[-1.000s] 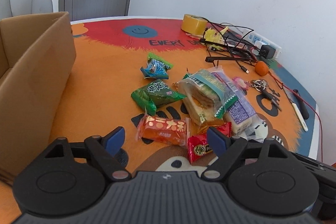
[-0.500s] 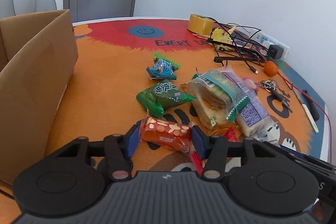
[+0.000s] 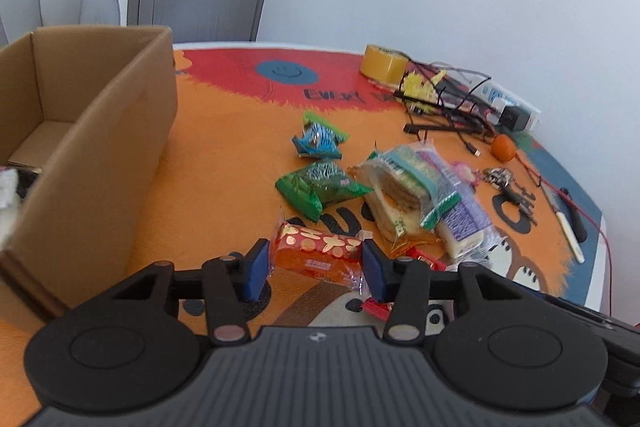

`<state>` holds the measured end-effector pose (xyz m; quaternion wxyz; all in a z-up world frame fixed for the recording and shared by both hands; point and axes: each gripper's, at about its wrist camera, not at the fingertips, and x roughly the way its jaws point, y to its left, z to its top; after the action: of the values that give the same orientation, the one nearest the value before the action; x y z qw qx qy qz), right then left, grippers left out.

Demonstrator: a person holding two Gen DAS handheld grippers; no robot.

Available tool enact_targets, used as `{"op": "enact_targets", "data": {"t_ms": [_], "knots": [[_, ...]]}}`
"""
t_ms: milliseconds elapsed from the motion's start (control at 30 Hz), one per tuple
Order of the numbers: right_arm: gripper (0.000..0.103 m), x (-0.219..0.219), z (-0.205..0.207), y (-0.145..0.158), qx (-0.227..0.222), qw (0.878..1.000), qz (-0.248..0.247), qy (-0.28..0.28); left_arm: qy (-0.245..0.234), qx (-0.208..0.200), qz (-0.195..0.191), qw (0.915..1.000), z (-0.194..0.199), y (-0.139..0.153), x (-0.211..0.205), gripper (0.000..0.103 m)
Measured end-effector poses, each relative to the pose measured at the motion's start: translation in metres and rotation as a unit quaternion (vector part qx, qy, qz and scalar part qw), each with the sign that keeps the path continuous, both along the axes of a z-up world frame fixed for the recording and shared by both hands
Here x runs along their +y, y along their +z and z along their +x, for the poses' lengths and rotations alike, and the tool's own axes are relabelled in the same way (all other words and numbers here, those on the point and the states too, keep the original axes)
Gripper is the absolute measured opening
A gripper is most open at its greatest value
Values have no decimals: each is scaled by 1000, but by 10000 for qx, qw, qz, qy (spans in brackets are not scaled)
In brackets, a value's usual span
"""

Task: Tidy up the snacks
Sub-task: 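Grasp the orange biscuit packet with left while right grasps pink pastry packet, then carry both packets over the cardboard box and open both grippers inside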

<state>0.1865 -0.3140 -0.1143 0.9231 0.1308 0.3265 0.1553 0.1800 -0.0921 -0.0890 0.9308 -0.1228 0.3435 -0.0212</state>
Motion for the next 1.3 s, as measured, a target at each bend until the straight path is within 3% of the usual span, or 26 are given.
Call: {"op": "enact_targets", "data": {"t_ms": [200,267,300,333,400,533,600,633,1300], "knots": [[24,10,-4,2,-79,9999,-69,-21,36,-159,62,9998,-12,12,4,48],[29,13,-5,4,-43,9999,-133,7,69,-158,49,9998,-15,13,7,48],[33,14,-6,4,-43,9998,-169,2,82,-148,35,9998,-16,13,8,48],[49,15,-7,5,-75,9997,-216,-27,88,-141,24,9999,-16,12,8,48],[65,16,-8,4,-167,9991,-376,-113,93,-133,14,9999,-18,12,9,48],[66,19,-4,-6,86,9990,-435,-28,114,-109,2,9999,-22,11,11,48],[59,26,-8,-8,-53,9979,-644,13,134,-122,9,9998,-26,12,13,48],[37,30,-9,-8,-118,9971,-750,70,149,-125,3,9998,-27,12,14,48],[33,43,-15,38,-465,9985,-270,116,272,-634,-89,9976,-49,52,35,48]]}}
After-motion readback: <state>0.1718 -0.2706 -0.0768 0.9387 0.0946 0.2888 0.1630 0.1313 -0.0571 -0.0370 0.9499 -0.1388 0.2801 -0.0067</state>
